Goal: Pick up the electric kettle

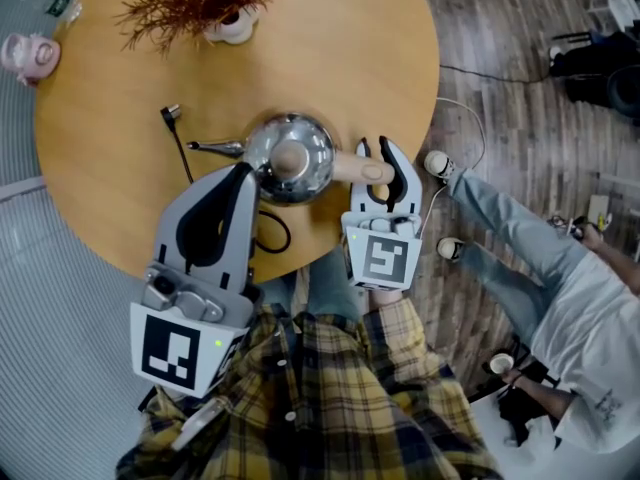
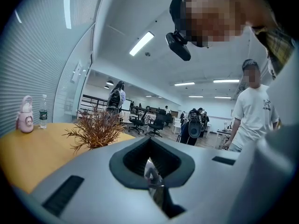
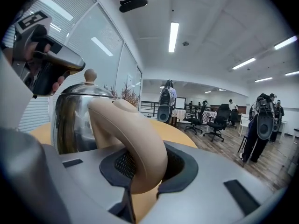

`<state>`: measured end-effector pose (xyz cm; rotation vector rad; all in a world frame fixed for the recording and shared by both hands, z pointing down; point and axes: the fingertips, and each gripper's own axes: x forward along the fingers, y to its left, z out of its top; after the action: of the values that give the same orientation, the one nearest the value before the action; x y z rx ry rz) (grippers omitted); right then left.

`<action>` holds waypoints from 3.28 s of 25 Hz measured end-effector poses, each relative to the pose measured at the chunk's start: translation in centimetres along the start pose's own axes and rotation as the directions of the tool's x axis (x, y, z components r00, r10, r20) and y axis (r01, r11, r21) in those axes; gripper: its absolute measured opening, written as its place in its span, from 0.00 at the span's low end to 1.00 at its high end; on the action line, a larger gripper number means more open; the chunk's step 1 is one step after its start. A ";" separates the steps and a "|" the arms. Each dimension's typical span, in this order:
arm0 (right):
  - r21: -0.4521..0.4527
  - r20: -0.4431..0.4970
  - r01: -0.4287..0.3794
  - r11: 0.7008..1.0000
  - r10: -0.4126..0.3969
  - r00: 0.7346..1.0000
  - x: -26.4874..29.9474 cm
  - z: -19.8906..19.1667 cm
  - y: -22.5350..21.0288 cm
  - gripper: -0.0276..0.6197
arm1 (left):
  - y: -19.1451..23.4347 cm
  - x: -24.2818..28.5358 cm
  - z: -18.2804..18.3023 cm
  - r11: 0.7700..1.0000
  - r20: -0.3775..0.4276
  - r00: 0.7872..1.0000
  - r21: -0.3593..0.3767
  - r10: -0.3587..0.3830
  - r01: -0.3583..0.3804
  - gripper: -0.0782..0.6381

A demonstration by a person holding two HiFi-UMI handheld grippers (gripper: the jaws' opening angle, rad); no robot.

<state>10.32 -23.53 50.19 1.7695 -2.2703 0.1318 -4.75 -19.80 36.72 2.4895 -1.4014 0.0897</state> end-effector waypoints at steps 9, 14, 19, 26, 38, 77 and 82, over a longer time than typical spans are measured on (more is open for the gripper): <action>0.023 0.020 0.034 0.999 -0.034 0.999 0.1 1.2 -0.1 0.20 | 0.5 -0.5 0.8 1.000 0.022 1.000 0.005 0.015 -0.015 0.11; 0.009 0.058 0.033 0.999 -0.034 0.998 1.3 3.1 -0.3 0.20 | 1.3 -0.5 1.8 1.000 0.040 0.999 0.008 0.030 -0.030 0.11; -0.015 0.076 0.016 1.000 -0.015 0.997 1.5 5.0 -0.3 0.21 | 1.6 -1.1 3.4 0.999 0.061 0.997 0.004 0.047 -0.047 0.11; -0.026 0.074 -0.042 0.999 0.044 0.996 0.8 8.4 -0.8 0.21 | 1.7 -1.5 6.5 0.997 0.123 0.989 -0.017 0.079 -0.077 0.11; -0.108 0.126 -0.182 0.977 0.195 0.973 -1.1 16.5 0.0 0.21 | -0.4 -3.7 11.5 0.988 0.214 0.964 -0.009 0.155 -0.157 0.11; -0.142 0.174 -0.375 0.916 0.396 0.902 -7.5 24.0 2.5 0.21 | -4.6 -10.9 15.0 0.951 0.296 0.907 -0.025 0.300 -0.307 0.11; -0.136 0.176 -0.372 0.918 0.392 0.903 -7.8 23.3 2.0 0.21 | -4.9 -10.8 14.5 0.950 0.298 0.905 -0.022 0.302 -0.310 0.11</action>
<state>6.71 -20.99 25.89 1.3188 -2.6962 -0.0916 -7.47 -12.42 19.76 2.3533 -1.9198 -0.2170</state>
